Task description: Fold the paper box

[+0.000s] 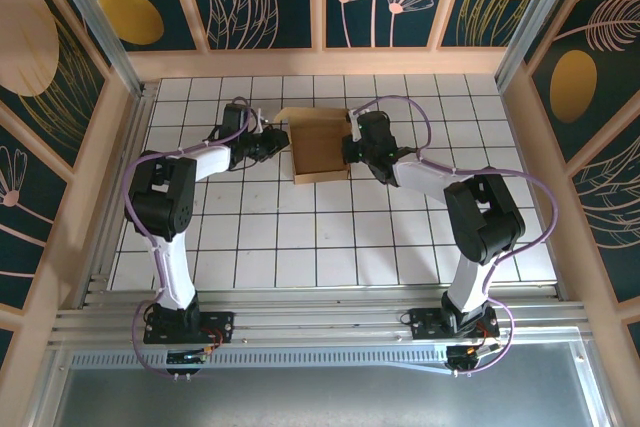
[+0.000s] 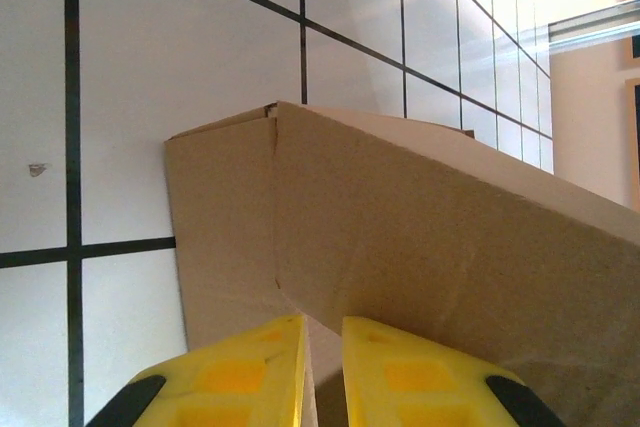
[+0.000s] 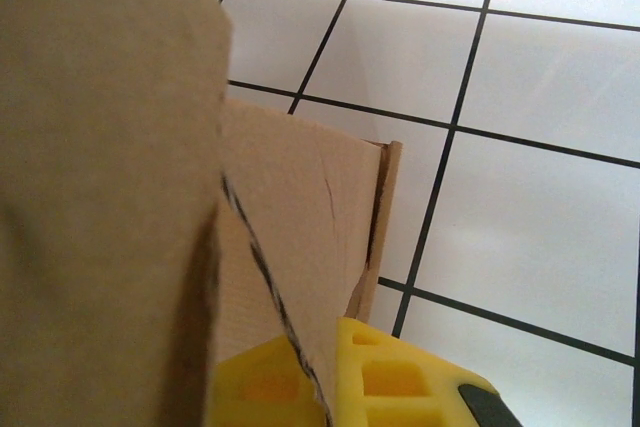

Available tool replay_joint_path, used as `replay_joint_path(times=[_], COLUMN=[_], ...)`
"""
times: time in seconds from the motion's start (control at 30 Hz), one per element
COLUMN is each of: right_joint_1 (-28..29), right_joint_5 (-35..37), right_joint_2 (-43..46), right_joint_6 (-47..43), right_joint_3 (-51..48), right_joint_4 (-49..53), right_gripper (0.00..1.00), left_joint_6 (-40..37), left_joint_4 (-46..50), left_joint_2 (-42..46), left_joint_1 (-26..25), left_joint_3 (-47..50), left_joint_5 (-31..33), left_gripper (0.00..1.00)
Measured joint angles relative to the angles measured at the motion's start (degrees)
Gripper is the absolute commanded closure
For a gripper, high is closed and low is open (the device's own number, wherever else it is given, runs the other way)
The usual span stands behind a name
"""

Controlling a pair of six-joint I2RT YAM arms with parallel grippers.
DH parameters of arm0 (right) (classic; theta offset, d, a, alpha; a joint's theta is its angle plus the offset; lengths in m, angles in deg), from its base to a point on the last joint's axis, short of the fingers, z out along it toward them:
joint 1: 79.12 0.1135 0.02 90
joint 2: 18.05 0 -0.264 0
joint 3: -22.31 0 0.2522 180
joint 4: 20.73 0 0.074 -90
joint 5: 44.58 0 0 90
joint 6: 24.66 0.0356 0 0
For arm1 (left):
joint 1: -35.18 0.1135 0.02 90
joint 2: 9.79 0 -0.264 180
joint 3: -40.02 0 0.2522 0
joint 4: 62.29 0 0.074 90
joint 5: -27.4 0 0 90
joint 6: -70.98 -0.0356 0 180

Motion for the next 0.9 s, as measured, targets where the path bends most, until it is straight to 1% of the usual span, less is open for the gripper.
replay_joint_path(times=[0.6, 0.9], right_joint_1=[0.3, 0.8], right_joint_5=[1.3, 2.6], right_joint_2=[0.0, 0.0], right_joint_6=[1.0, 1.0], right_joint_3=[0.0, 0.0], right_joint_4=[0.1, 0.2], right_gripper=[0.94, 0.94], left_joint_6=[-2.6, -3.7], left_joint_4=[6.6, 7.9], left_joint_2=[-0.7, -3.4], left_joint_1=[-0.5, -1.1], left_joint_3=[-5.0, -8.3], left_joint_5=[0.0, -0.1], left_gripper=[0.81, 0.81])
